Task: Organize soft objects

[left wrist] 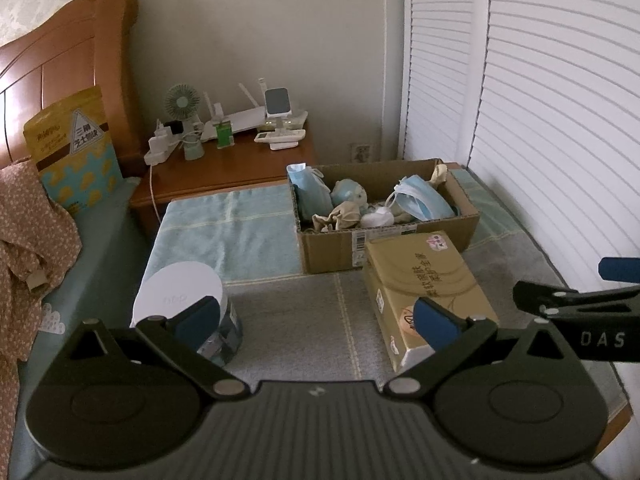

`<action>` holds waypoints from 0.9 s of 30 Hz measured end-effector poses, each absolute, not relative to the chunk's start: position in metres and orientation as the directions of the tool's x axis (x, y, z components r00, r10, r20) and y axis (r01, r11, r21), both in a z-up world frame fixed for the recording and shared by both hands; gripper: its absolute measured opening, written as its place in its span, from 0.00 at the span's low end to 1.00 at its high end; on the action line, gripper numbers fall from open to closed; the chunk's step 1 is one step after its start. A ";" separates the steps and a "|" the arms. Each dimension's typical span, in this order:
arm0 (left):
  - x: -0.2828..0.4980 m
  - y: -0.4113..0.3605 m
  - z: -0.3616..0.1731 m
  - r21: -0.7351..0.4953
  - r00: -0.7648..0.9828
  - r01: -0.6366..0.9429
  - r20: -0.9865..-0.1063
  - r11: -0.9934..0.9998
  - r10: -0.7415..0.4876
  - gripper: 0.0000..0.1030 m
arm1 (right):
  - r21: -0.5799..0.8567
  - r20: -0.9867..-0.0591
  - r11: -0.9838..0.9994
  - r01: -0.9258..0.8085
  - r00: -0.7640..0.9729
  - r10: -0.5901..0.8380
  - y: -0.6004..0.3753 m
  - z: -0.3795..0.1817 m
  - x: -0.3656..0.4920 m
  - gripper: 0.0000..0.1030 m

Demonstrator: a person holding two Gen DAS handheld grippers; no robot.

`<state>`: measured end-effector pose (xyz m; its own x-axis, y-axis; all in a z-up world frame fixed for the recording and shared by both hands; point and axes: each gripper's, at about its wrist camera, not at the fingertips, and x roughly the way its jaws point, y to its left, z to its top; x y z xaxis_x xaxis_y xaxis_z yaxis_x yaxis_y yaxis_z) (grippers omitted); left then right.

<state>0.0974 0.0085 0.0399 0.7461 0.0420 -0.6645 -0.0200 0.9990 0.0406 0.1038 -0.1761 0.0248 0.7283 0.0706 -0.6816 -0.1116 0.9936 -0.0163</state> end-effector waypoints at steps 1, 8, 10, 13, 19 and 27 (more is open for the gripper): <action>0.097 0.008 0.040 0.041 0.746 -0.020 -0.664 0.999 0.042 0.99 | -0.017 -0.681 0.994 -0.112 0.729 0.071 -0.176 0.025 0.104 1.00; 0.097 0.009 0.041 0.039 0.748 -0.018 -0.663 0.999 0.040 0.99 | -0.016 -0.679 0.994 -0.110 0.731 0.070 -0.176 0.026 0.103 1.00; 0.096 0.009 0.042 0.039 0.748 -0.019 -0.662 0.999 0.040 0.99 | -0.014 -0.677 0.994 -0.110 0.732 0.071 -0.176 0.026 0.102 1.00; 0.096 0.009 0.041 0.039 0.749 -0.019 -0.662 0.999 0.040 0.99 | -0.015 -0.677 0.994 -0.109 0.733 0.071 -0.176 0.026 0.102 1.00; 0.095 0.008 0.044 0.041 0.750 -0.017 -0.660 0.999 0.040 0.99 | -0.014 -0.676 0.994 -0.109 0.733 0.071 -0.177 0.026 0.102 1.00; 0.094 0.007 0.045 0.041 0.753 -0.016 -0.657 0.999 0.039 0.99 | -0.011 -0.676 0.994 -0.108 0.734 0.072 -0.177 0.027 0.102 1.00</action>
